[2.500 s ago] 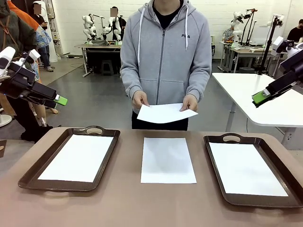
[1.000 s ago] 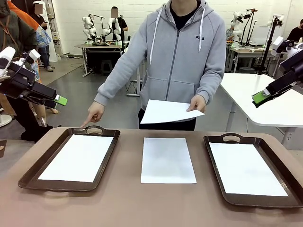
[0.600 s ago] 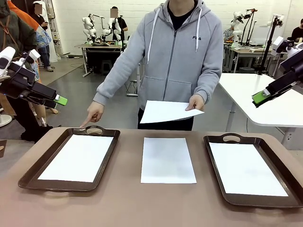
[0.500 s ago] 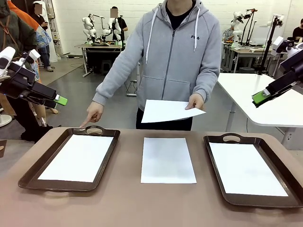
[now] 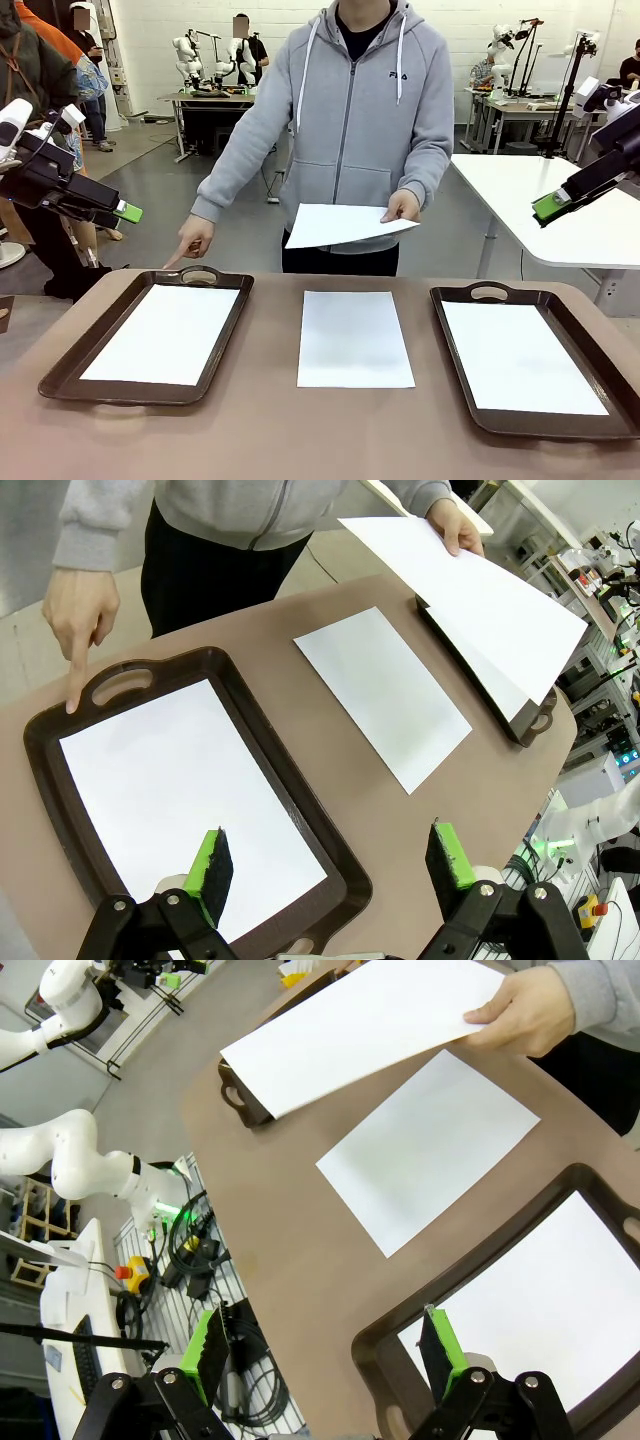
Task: Sort the A4 documents.
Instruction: Receive the A4 Paper.
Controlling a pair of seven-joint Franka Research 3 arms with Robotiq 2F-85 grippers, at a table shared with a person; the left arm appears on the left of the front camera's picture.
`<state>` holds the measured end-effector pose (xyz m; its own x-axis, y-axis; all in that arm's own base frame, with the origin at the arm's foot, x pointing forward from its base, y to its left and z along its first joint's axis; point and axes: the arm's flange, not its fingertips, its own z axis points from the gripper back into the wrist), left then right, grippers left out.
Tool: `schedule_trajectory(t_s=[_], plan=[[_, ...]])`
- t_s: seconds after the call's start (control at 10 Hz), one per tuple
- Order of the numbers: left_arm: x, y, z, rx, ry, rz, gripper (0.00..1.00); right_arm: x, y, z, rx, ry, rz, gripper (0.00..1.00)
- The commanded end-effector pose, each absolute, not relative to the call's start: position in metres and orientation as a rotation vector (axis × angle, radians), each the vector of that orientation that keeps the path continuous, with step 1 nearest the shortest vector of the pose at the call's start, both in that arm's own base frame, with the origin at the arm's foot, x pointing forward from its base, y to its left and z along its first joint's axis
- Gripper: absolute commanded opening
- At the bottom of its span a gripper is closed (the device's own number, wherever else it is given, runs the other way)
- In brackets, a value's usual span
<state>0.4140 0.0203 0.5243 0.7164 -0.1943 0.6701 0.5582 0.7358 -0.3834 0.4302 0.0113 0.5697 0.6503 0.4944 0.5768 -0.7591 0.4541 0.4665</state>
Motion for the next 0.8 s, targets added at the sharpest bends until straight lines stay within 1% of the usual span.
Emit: schedule_trajectory(t_s=[0.0,0.3,0.6,0.7], plan=[[0.414,0.02,0.524,-0.612,-0.646,-0.447,1.0,0.43,0.012,0.567,0.776,-0.394,0.796,1.0],[0.446,0.013,0.514,-0.763,-0.552,-0.386,1.0,0.43,0.012,0.567,0.776,-0.394,0.796,1.0],[0.508,-0.015,0.479,-1.109,-0.474,-0.397,1.0,0.43,0.012,0.567,0.776,-0.394,0.796,1.0],[0.519,-0.021,0.472,-1.196,-0.463,-0.377,1.0,0.43,0.012,0.567,0.776,-0.394,0.796,1.0]])
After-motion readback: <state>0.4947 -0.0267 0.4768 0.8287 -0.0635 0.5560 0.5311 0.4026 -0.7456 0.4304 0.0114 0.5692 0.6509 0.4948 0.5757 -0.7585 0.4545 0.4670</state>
